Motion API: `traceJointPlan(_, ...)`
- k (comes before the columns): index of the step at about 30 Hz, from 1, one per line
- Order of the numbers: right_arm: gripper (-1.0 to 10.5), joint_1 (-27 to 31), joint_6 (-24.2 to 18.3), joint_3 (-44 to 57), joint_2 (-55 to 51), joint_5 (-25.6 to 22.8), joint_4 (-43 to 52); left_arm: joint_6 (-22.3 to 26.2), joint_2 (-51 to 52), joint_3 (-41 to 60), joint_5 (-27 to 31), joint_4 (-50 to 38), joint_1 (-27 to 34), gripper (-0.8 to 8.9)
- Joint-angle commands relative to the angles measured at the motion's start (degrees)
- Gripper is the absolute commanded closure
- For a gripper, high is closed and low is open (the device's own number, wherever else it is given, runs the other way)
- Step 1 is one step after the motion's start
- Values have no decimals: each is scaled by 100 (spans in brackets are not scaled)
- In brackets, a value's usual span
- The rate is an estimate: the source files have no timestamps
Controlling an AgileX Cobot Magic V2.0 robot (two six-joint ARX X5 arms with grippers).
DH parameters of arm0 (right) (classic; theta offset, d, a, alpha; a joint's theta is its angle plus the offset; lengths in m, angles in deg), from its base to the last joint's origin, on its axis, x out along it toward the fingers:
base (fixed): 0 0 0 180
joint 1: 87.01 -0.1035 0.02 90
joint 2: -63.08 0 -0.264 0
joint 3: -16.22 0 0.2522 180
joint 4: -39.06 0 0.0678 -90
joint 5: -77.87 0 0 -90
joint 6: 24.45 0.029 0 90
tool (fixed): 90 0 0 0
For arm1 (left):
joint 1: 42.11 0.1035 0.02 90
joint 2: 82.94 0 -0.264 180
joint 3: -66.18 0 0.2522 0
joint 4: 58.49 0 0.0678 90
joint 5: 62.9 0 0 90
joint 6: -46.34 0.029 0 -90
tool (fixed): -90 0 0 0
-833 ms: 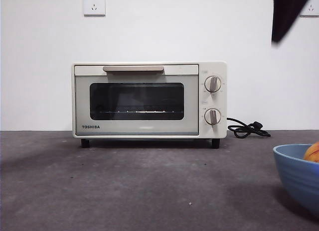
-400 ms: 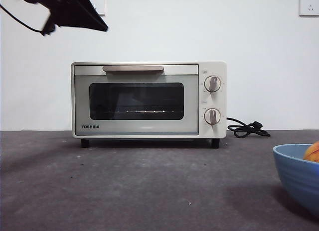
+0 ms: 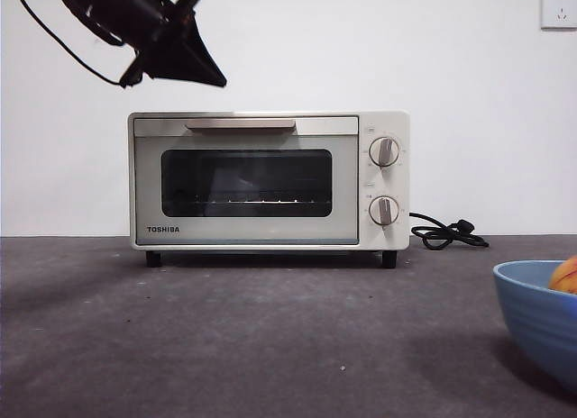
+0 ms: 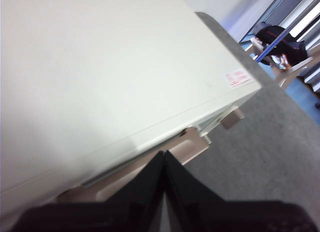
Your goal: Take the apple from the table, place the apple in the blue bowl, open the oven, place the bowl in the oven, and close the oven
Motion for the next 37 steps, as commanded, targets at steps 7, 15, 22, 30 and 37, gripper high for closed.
traceJointPlan(7, 954, 2, 216, -7, -35, -72, 15, 538, -262, 4, 841, 149, -243, 819)
traceJointPlan(15, 954, 0, 341, -7, -59, 0, -42, 531, -387, 4, 1143, 199, -251, 819)
traceJointPlan(22, 954, 0, 341, -7, -57, -2, -55, 671, -442, 4, 1325, 793, -302, 819)
traceJointPlan(30, 953, 0, 452, -7, -59, 39, -219, 815, -439, 31, 2092, 1082, -625, 819)
traceJointPlan(37, 954, 0, 485, -7, -59, 37, -282, 785, -280, 673, 2400, 909, -907, 819)
